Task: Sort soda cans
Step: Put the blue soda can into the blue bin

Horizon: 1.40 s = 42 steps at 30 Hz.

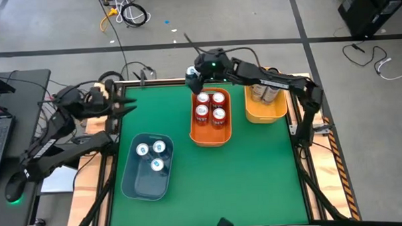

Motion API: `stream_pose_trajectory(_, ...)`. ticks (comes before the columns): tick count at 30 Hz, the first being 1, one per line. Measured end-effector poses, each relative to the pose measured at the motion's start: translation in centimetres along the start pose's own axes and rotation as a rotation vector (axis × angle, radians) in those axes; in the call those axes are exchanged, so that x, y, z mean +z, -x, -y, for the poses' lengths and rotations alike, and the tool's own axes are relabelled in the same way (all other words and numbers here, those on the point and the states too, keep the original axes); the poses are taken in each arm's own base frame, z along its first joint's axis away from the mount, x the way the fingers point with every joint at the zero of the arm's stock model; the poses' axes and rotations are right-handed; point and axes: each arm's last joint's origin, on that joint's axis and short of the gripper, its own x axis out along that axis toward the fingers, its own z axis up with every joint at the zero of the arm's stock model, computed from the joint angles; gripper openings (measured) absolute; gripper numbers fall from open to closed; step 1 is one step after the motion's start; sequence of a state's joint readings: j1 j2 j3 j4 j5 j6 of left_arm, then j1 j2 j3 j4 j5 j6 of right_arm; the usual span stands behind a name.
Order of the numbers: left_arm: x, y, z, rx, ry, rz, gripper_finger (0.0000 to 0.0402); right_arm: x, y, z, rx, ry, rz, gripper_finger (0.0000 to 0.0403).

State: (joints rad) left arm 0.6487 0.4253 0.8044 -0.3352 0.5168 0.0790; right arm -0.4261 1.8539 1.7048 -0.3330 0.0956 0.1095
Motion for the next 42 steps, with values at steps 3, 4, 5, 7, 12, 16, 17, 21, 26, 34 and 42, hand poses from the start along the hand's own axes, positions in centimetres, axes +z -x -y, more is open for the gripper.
stream_pose_trajectory(3,0.3,1.1,0.9,-0.081,0.021,-0.025,0.0078,2.1,3.2,-2.2,0.049,0.054,0.055,0.0226)
stream_pose_trajectory(4,0.3,1.4,1.2,-0.112,0.030,-0.038,0.0062,2.5,4.2,-2.9,0.060,0.069,0.069,0.0226)
stream_pose_trajectory(5,0.2,1.5,1.5,-0.149,0.045,-0.054,0.0045,3.0,5.3,-3.6,0.074,0.081,0.084,0.0226)
stream_pose_trajectory(7,0.0,1.9,1.9,-0.221,0.065,-0.076,0.0015,3.4,7.4,-5.1,0.081,0.100,0.105,0.0226)
stream_pose_trajectory(12,-0.5,2.2,2.5,-0.315,0.092,-0.116,0.0005,3.4,12.0,-8.6,0.077,0.140,0.127,0.0226)
stream_pose_trajectory(16,-0.3,1.8,2.7,-0.380,0.070,-0.103,0.0002,2.9,14.8,-11.3,0.083,0.153,0.150,0.0226)
stream_pose_trajectory(17,-0.2,1.5,2.7,-0.392,0.061,-0.092,0.0002,2.8,15.2,-11.9,0.081,0.159,0.156,0.0226)
stream_pose_trajectory(21,0.5,-0.7,2.3,-0.398,0.040,-0.051,0.0001,2.2,16.4,-13.8,0.085,0.163,0.167,0.0226)
stream_pose_trajectory(26,1.0,-4.7,2.0,-0.422,0.012,0.004,0.0001,1.8,17.0,-14.8,0.097,0.163,0.170,0.0226)
stream_pose_trajectory(34,-0.9,-10.8,4.2,-0.419,-0.028,-0.079,0.0000,0.5,15.5,-13.9,0.069,0.140,0.097,0.0226)
stream_pose_trajectory(42,-0.9,-9.6,8.4,-0.497,-0.057,-0.275,0.0000,-2.5,13.0,-13.4,0.076,0.134,-0.016,0.0226)
